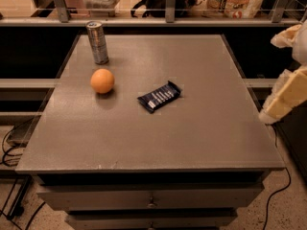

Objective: Pick redbull can

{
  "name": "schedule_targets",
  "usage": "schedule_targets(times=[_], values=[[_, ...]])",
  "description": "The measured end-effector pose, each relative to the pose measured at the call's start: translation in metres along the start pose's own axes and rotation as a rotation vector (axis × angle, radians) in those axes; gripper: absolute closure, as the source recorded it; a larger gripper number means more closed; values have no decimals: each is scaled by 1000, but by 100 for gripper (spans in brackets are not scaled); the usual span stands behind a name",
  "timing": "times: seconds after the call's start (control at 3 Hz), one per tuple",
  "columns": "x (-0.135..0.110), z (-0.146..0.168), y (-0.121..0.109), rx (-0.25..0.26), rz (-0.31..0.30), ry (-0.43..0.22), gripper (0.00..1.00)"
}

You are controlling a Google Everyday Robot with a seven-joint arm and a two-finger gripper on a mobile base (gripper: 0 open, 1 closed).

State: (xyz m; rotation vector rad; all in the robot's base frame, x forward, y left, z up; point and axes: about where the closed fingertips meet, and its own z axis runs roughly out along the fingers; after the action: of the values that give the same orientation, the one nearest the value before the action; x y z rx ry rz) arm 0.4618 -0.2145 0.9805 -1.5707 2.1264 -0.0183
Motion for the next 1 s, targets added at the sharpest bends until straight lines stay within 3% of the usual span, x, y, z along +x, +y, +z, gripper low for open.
schedule_targets(times=[0.33, 1.0], values=[[-21, 19, -24, 22, 56, -169, 0], [-27, 21, -25, 21, 62, -193, 0]])
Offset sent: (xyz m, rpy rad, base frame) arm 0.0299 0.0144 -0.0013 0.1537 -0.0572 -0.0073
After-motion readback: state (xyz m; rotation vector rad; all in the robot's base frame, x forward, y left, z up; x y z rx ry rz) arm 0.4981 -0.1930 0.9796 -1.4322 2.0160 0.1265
